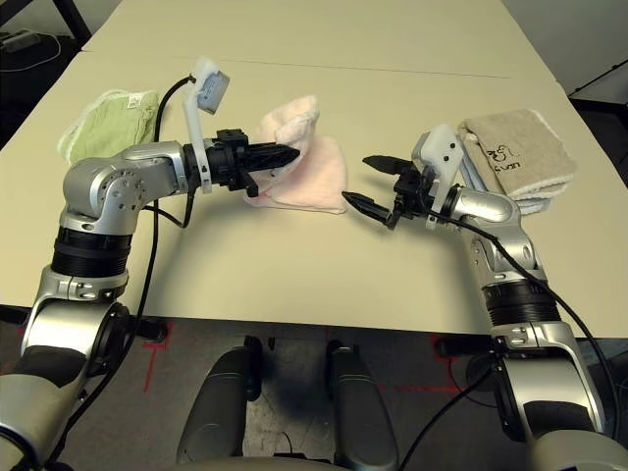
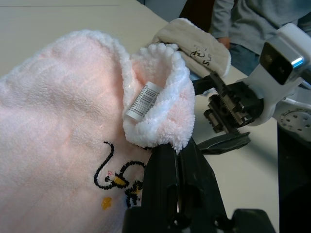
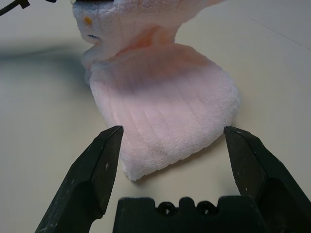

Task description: Fold the towel and set it aside.

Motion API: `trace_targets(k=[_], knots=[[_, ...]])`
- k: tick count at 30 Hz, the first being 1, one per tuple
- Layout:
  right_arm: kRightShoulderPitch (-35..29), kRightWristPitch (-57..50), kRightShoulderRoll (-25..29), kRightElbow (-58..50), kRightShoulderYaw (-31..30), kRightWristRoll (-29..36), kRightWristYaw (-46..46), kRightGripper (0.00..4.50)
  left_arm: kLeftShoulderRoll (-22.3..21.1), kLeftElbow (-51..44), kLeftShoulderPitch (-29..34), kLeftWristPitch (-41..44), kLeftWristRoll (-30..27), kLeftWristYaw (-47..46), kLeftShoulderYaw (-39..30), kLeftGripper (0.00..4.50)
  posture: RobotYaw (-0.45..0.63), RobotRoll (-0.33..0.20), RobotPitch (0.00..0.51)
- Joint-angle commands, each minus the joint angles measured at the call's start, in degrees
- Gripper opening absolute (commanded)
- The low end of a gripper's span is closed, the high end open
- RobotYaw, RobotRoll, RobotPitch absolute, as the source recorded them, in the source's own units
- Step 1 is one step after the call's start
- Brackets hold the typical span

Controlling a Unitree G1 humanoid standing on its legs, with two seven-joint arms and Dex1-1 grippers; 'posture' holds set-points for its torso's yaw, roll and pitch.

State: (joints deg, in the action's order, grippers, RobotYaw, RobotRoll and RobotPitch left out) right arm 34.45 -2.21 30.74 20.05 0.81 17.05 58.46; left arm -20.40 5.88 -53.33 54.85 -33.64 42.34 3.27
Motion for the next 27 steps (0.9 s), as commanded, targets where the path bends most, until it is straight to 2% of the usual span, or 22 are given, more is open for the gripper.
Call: trace_targets(k=[1,11,27], knots=[[-0.84,-0.14,0.2,-0.51,0.68,0.13,-0.08,4.5,0.91,1.08,-0.92,-0.8,1.16,0.39,1.15,0.02,0.06,0.0,0.181],[-0.79,0.09,0.14,-0.58,0.4,-0.11,0.01,4.5,0.43,4.14,-1.21,-8.04,8.07,3.54,6.07,0.02,0.05,0.0,0.184],[-0.44,0.3,0.16,-0.1,0.33,-0.22,0.27,4.5,3.51,3.09,-3.46,-11.55,12.52,5.98,9.55,0.02,0.06,0.0,0.184]])
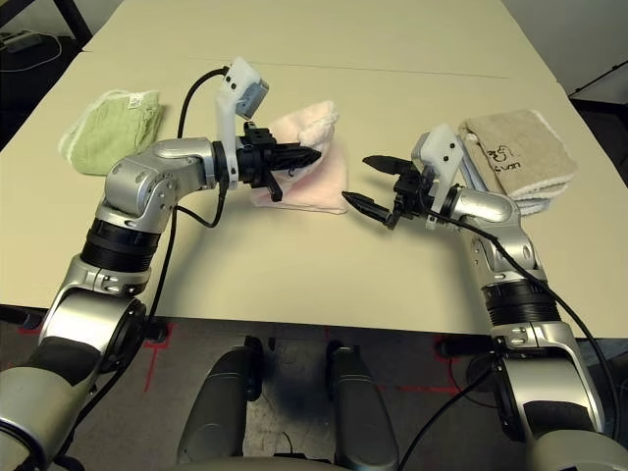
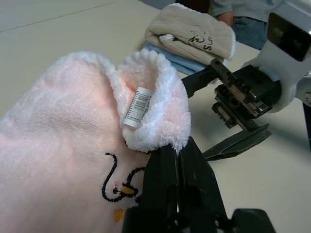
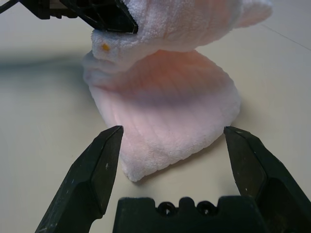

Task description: Fold the towel and set it aside.

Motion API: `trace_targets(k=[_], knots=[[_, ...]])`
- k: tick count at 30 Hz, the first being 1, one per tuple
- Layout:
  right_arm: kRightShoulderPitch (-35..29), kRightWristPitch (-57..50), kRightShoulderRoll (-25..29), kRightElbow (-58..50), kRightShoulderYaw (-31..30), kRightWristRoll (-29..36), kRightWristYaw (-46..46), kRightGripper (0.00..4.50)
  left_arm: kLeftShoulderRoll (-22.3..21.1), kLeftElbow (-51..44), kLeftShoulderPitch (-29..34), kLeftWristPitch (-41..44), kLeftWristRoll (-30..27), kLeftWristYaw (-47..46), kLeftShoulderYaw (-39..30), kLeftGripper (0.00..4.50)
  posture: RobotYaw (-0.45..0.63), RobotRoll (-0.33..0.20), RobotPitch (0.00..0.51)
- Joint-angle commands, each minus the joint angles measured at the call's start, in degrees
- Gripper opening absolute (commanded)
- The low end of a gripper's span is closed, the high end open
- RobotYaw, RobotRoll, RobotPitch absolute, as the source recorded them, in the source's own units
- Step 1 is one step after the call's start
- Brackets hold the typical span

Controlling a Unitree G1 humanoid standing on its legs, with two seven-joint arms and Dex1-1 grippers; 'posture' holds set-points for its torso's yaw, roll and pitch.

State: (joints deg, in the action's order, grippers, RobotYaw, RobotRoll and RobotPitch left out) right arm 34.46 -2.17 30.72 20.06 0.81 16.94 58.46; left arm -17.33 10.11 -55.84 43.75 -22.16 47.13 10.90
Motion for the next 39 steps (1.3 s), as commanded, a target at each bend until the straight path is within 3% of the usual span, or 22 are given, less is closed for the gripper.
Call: trace_targets(k=[1,10,22,26,35,39], knots=[[-0.43,0.28,0.2,-0.09,0.34,-0.13,0.29,4.5,0.43,-1.25,-0.85,-0.52,1.32,1.47,2.39,0.02,0.06,0.0,0.184],[-0.34,0.37,0.19,0.02,0.24,-0.23,0.41,4.5,2.27,-1.19,0.83,-2.12,4.8,2.47,7.15,0.02,0.06,0.0,0.183],[-0.23,0.45,0.16,-0.12,0.25,-0.35,0.37,4.5,5.91,9.27,0.95,-9.14,14.96,-2.24,11.31,0.02,0.05,0.0,0.179],[-0.25,0.52,0.16,-0.16,0.23,-0.37,0.41,4.5,4.86,10.6,1.12,-9.93,17.59,-1.29,12.37,1.04,0.05,0.0,0.178],[0.1,0.73,0.17,0.24,0.14,-0.46,0.6,4.5,-0.19,2.07,4.29,-5.63,17.22,6.93,14.08,4.48,0.06,0.0,0.174],[0.44,0.91,0.14,0.65,0.09,-0.54,0.72,4.5,-2.21,-2.17,4.52,-2.8,15.84,9.97,13.32,4.48,0.06,0.0,0.171]])
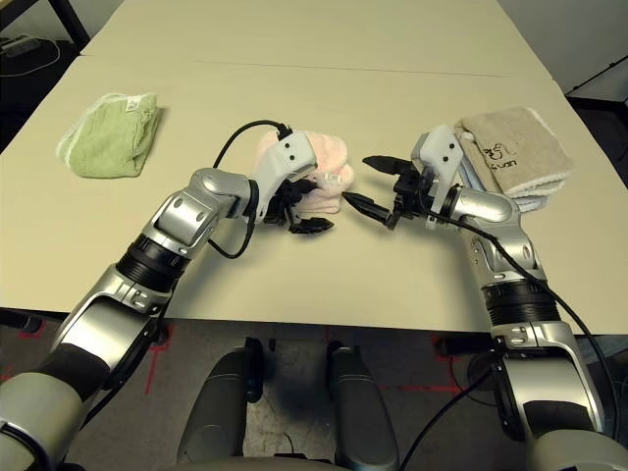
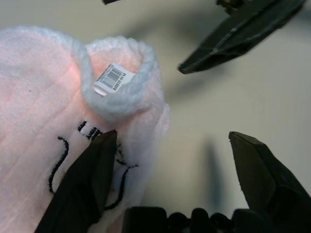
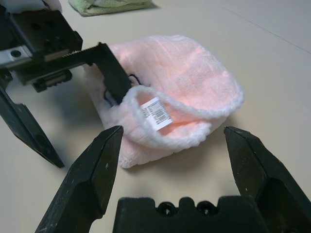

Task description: Fold the towel and set it aside.

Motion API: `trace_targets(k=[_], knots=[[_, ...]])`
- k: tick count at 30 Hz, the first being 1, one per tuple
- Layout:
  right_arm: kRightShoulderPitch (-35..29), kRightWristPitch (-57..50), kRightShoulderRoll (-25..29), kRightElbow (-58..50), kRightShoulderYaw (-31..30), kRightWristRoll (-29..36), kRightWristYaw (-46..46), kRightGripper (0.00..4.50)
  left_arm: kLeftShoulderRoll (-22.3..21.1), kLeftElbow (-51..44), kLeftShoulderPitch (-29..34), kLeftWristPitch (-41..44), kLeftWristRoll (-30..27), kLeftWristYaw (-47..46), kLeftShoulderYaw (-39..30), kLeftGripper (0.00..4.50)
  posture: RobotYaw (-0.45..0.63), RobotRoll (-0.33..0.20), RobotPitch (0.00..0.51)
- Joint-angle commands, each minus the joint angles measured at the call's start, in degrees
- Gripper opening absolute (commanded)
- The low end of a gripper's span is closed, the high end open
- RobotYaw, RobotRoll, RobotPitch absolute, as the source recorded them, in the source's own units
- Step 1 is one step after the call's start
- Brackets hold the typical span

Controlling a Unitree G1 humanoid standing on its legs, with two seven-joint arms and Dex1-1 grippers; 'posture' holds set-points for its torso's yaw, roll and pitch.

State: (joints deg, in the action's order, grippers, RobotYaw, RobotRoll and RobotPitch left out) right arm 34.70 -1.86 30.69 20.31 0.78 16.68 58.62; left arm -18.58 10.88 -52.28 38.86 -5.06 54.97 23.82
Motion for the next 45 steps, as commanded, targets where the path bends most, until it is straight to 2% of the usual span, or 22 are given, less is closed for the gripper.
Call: trace_targets(k=[1,8,16,20,22,29,37,40,45], knots=[[0.25,0.64,0.17,0.48,0.12,-0.28,0.59,4.5,-1.26,-3.56,0.92,2.5,-1.44,2.42,0.16,4.48,0.06,0.0,0.17],[0.76,0.76,0.21,0.77,0.34,-0.08,0.71,4.5,-1.8,-7.27,-1.25,2.56,-5.5,1.98,-6.94,4.48,0.06,0.0,0.17],[2.82,-0.48,0.3,-0.09,1.53,2.63,2.13,4.5,-4.83,-10.31,-1.64,-4.01,-11.57,6.14,-14.22,4.48,0.06,0.0,0.173],[3.74,0.48,0.89,1.13,1.2,2.68,3.83,4.5,-6.24,-10.27,0.54,-11.19,-13.54,8.44,-17.11,4.48,0.07,0.0,0.175],[3.66,0.19,0.7,1.12,1.23,2.66,3.74,4.5,-6.64,-11.94,2.55,-11.89,-14.84,9.44,-17.24,4.48,0.07,0.0,0.179],[1.94,0.55,0.1,-0.44,1.0,3.06,3.72,4.5,-9.67,-11.0,11.5,-21.23,-11.11,12.08,-13.73,4.48,0.07,0.0,0.186],[1.36,0.13,1.13,0.0,1.25,3.95,7.07,4.5,-10.65,-5.0,13.31,-24.43,-10.65,12.56,-14.4,4.48,0.06,0.0,0.189],[1.24,1.57,1.74,0.79,1.08,3.48,8.5,3.84,-10.22,-4.34,13.03,-22.57,-12.33,12.18,-15.56,4.5,0.06,0.0,0.188],[0.95,2.47,2.36,1.25,0.59,3.22,10.39,1.96,-9.92,-3.38,11.71,-20.93,-13.53,12.1,-16.47,4.5,0.06,0.0,0.193]])
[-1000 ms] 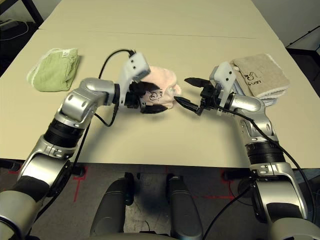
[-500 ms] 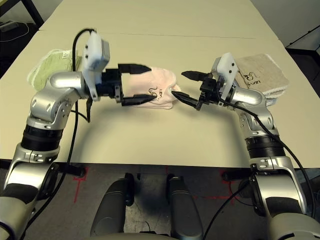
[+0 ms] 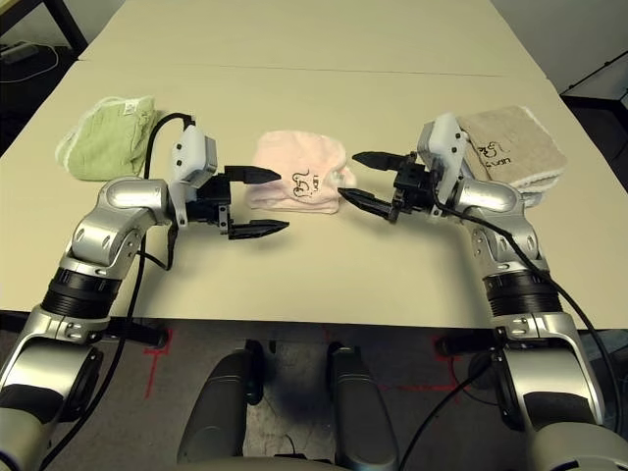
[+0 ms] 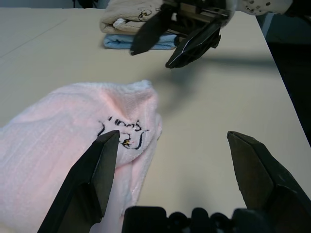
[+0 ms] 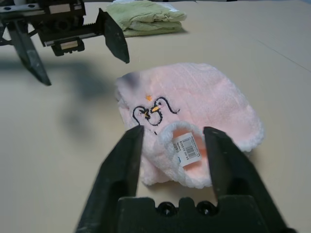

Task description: Fold the towel and set it aside.

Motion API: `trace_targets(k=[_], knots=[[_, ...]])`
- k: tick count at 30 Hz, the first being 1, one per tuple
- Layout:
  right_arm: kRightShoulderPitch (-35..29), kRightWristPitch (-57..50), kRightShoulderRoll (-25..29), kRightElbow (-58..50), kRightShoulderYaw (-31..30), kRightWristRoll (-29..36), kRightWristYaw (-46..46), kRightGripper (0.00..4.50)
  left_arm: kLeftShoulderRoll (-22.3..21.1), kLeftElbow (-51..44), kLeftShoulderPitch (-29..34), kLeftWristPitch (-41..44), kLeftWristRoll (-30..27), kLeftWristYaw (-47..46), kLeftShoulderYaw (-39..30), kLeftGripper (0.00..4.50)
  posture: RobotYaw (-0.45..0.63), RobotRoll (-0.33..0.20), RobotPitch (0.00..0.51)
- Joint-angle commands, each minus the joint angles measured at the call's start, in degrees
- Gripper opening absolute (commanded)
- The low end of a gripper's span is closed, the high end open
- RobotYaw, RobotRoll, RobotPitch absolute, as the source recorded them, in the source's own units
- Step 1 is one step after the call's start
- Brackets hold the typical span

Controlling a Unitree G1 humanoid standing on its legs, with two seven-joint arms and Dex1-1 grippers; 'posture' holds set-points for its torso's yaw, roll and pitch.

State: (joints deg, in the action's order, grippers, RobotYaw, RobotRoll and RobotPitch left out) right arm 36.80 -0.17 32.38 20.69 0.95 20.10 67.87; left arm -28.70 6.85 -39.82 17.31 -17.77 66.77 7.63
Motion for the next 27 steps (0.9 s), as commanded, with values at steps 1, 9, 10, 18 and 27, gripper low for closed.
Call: trace_targets(k=[1,9,10,18,27], knots=[[-1.25,0.79,0.72,0.8,0.38,-0.17,1.31,1.61,0.22,1.03,-1.05,0.55,-0.88,0.35,-0.42,4.5,0.06,0.0,0.194],[-1.77,-0.03,0.35,-0.16,0.27,0.14,1.55,0.03,-0.47,6.34,-4.22,-1.68,-0.57,2.41,-1.25,4.5,0.06,0.0,0.201],[-1.75,-0.08,0.32,-0.22,0.26,0.15,1.5,0.03,-0.6,7.11,-4.56,-2.04,-0.53,3.05,-1.17,4.5,0.06,0.0,0.202],[-1.29,-0.58,0.78,-0.77,0.57,0.26,1.33,0.0,-0.24,13.94,-7.23,-7.13,1.09,6.16,-0.59,1.55,0.05,0.0,0.212],[1.21,-1.47,0.16,0.4,0.3,0.37,1.56,0.0,1.78,22.4,-12.13,-11.34,2.46,5.55,-1.15,0.02,0.07,0.0,0.218]])
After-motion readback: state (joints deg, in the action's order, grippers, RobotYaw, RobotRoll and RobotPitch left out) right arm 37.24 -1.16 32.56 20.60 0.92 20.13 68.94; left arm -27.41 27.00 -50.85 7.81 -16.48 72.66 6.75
